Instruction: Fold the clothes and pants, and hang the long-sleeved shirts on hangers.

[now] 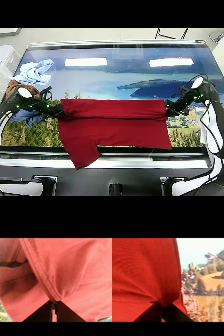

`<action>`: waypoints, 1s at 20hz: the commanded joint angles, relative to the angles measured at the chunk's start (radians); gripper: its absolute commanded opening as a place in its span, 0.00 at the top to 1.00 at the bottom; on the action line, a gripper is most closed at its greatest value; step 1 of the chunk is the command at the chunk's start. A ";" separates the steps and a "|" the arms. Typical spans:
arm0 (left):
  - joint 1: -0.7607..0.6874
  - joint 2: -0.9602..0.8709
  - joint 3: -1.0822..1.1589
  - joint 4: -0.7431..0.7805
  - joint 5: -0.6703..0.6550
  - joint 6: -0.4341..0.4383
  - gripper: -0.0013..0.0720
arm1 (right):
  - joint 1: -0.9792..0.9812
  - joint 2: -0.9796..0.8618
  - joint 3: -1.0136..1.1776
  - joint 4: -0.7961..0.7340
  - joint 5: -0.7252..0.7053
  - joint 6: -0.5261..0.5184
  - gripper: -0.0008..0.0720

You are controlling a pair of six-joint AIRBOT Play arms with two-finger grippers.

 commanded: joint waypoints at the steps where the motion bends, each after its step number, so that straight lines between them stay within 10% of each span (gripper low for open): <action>1: 0.006 -0.001 -0.001 0.004 -0.010 -0.001 0.95 | 0.000 0.000 -0.002 -0.011 0.007 -0.012 0.93; 3: 0.006 0.000 0.000 0.002 -0.010 -0.009 0.80 | -0.001 0.000 -0.002 -0.006 0.000 -0.008 0.71; 4: 0.014 0.000 0.008 0.001 -0.032 -0.008 0.44 | -0.005 0.000 0.008 -0.007 0.018 -0.010 0.51; 5: 0.031 0.002 0.028 0.005 -0.076 -0.005 0.30 | -0.022 0.001 0.032 -0.010 0.069 -0.016 0.42; 8: 0.111 0.045 0.040 0.005 -0.204 0.023 0.30 | -0.141 0.045 0.046 -0.007 0.198 -0.002 0.20; 20: 0.147 0.447 -0.764 -0.096 0.010 0.186 0.40 | -0.233 0.314 -0.376 -0.004 0.121 -0.046 0.15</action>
